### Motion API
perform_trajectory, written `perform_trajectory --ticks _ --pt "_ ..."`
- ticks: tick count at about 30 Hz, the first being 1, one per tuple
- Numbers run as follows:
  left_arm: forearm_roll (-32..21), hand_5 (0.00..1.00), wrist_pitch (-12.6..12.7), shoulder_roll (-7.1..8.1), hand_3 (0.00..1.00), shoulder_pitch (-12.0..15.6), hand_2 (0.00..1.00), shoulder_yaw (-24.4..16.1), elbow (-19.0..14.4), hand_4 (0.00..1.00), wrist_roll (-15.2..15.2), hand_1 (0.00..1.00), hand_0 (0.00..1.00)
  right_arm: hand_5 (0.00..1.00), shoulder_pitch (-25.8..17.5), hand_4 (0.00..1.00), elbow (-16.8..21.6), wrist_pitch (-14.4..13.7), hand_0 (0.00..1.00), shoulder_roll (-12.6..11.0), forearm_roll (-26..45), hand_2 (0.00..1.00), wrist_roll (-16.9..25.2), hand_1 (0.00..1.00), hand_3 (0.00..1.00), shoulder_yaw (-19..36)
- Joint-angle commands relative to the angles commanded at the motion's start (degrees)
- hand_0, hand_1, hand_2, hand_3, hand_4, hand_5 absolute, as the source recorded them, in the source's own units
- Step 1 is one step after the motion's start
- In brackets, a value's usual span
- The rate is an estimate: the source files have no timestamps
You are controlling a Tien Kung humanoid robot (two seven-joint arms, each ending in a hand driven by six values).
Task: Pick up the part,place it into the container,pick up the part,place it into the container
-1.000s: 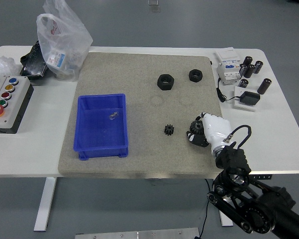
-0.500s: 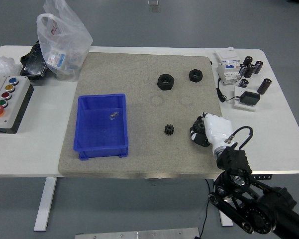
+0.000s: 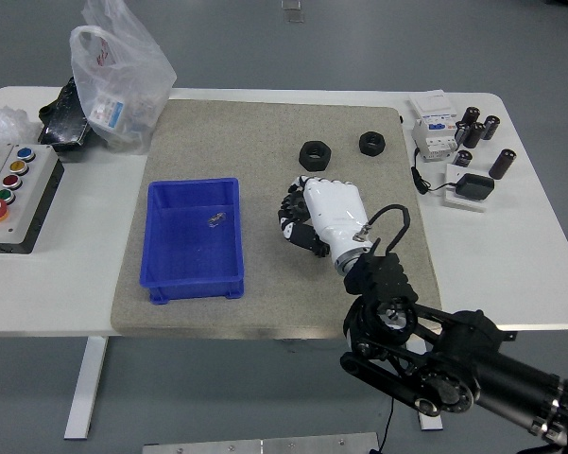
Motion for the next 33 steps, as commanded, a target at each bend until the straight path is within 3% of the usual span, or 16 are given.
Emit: perform_trajectory --ticks 10,19,20,25,26,31,32,33 --pt "0.08 0.551 0.06 0.20 0.610 0.00 0.485 -0.06 0.00 0.545 0.70 0.467 0.595 0.123 9.50 0.002 1.04 -4.21 0.326 3.83 10.25 0.557 0.00 0.537 0.597 -13.50" --pt "0.14 0.552 -0.02 0.52 0.611 -0.39 0.485 0.02 0.00 0.547 0.86 0.468 0.595 0.118 12.42 0.002 -0.32 -3.12 0.363 3.83 15.88 0.594 1.75 0.573 0.621 -20.21" --pt "0.17 0.553 -0.03 0.53 0.610 -0.43 0.484 0.01 0.00 0.547 0.86 0.468 0.596 0.127 12.53 0.204 -0.37 -2.95 0.570 3.83 15.89 0.791 1.97 0.772 0.755 -20.29" --pt "0.29 0.553 -0.08 0.58 0.610 -0.67 0.484 -0.04 0.00 0.547 0.86 0.468 0.596 0.127 12.82 0.204 -0.35 -3.27 0.570 3.83 15.14 0.791 3.03 0.772 0.755 -20.16" --pt "0.32 0.552 -0.08 0.58 0.609 -0.71 0.484 -0.07 0.00 0.548 0.87 0.468 0.595 0.113 12.82 0.360 -0.35 -3.40 0.660 3.83 15.11 0.876 3.22 0.842 0.878 -20.13" --pt "0.49 0.552 -0.10 0.53 0.609 -0.71 0.484 -0.14 0.00 0.548 0.96 0.468 0.595 0.113 12.72 0.360 -0.46 -3.52 0.660 3.83 15.49 0.876 3.64 0.842 0.878 -19.96" --pt "0.53 0.553 -0.11 0.53 0.609 -0.70 0.484 -0.16 0.00 0.550 0.97 0.468 0.595 0.119 12.71 0.432 -0.48 -3.38 0.672 3.83 15.59 0.881 3.66 0.857 0.887 -19.94" --pt "0.54 0.553 -0.11 0.54 0.609 -0.70 0.484 -0.16 0.00 0.550 0.96 0.468 0.595 0.119 12.69 0.432 -0.50 -3.33 0.672 3.83 15.74 0.881 3.70 0.857 0.887 -19.93"
